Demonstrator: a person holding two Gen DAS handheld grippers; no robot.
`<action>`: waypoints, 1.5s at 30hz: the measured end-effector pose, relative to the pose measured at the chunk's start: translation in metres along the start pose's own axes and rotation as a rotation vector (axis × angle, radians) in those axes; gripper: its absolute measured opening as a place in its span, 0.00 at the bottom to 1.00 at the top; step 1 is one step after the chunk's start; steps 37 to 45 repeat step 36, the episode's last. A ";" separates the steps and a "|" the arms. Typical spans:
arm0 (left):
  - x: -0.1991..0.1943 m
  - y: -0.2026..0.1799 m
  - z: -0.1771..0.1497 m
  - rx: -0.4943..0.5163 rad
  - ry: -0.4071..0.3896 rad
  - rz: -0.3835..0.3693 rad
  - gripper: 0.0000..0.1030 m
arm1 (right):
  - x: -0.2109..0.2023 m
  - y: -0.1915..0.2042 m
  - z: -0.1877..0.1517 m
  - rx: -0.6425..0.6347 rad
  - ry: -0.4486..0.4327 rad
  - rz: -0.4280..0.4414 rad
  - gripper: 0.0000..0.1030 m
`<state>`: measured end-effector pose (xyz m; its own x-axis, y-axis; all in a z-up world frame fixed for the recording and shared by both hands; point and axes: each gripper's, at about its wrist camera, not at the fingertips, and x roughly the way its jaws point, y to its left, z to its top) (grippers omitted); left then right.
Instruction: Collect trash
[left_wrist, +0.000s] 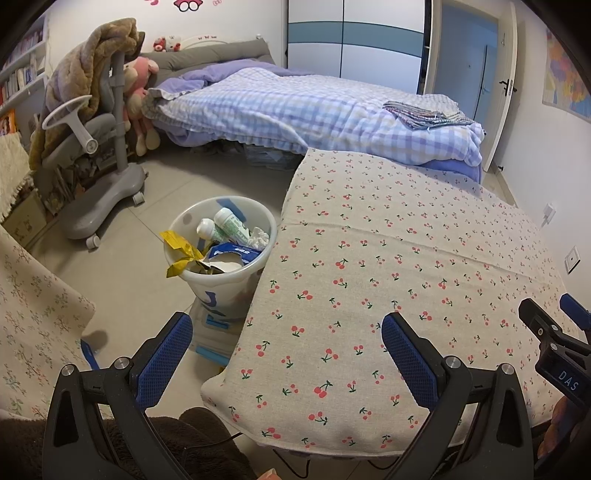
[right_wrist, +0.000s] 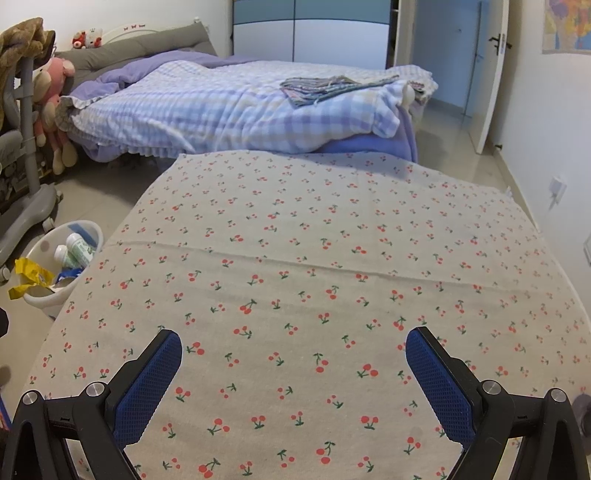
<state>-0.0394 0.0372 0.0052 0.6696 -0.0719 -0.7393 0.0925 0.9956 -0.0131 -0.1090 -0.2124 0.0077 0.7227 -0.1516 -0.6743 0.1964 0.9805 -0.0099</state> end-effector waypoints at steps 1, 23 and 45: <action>0.000 0.000 0.000 0.000 -0.001 0.000 1.00 | 0.000 0.000 0.001 0.000 -0.001 0.000 0.97; 0.001 -0.003 0.000 -0.018 0.002 0.004 1.00 | -0.002 -0.004 0.002 0.019 -0.009 0.008 0.97; 0.010 -0.003 -0.001 -0.028 0.051 -0.030 1.00 | -0.004 -0.001 0.003 0.019 -0.005 0.016 0.97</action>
